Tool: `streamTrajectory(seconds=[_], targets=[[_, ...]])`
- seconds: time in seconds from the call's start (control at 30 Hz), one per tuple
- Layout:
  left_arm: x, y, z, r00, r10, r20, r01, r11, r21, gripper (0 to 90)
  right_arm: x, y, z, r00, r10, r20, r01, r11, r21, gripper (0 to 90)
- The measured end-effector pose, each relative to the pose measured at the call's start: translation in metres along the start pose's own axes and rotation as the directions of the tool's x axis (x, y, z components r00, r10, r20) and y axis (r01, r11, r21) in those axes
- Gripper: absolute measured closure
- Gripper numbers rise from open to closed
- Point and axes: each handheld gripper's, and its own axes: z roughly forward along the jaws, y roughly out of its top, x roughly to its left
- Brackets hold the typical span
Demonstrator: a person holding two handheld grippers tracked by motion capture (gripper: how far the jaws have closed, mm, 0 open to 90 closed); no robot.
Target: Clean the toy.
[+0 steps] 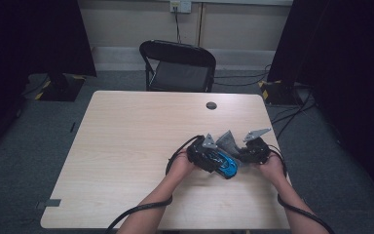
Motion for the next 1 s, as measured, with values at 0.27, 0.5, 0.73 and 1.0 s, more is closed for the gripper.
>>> streamTrajectory(seconds=[0.27,0.5,0.73,1.0], targets=[[-0.001,0.001,0.0,1.0,0.001,0.001,-0.001,1.0,0.007,19.2,0.001,-0.008,-0.006,0.9999,0.015,0.0,-0.015,1.0,-0.006,73.6],[-0.001,0.001,0.0,1.0,0.002,0.001,-0.002,1.0,0.009,19.2,0.003,-0.014,-0.012,0.9999,0.014,0.005,-0.014,1.0,-0.004,73.6],[-0.001,0.001,0.0,1.0,0.002,0.001,-0.002,0.9999,0.011,19.2,0.004,-0.021,-0.018,0.9998,0.022,0.002,-0.022,1.0,-0.004,73.6],[-0.001,0.002,0.0,1.0,0.004,0.001,-0.004,0.9999,0.012,19.2,0.006,-0.03,-0.025,0.9997,0.026,-0.002,-0.026,1.0,-0.006,73.6]])
